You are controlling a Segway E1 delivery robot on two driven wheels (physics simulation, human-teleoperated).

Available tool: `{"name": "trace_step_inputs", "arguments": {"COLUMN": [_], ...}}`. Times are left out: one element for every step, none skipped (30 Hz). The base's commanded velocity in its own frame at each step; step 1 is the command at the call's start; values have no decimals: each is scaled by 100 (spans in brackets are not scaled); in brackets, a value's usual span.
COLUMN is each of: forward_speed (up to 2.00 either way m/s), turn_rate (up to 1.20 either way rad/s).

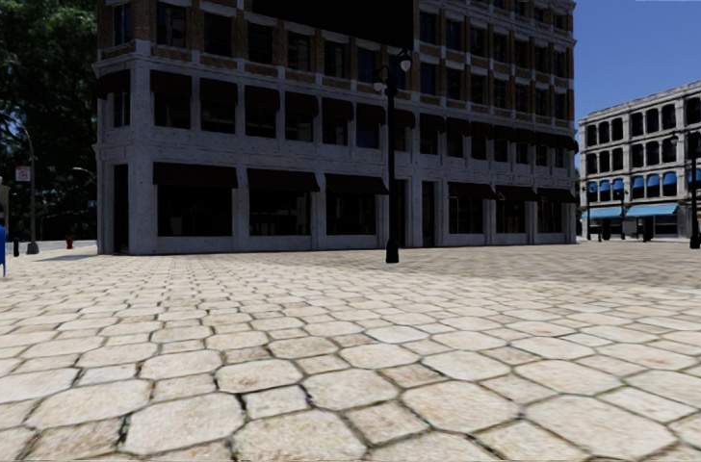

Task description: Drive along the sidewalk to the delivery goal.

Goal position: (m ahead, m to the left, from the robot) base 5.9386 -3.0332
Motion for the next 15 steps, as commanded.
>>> {"name": "trace_step_inputs", "arguments": {"forward_speed": [154,154,154,154,154,154,154,154,154,154,154,154,154,154,154], "turn_rate": [0,0,0,0,0,0,0,0,0,0,0,0,0,0,0]}}
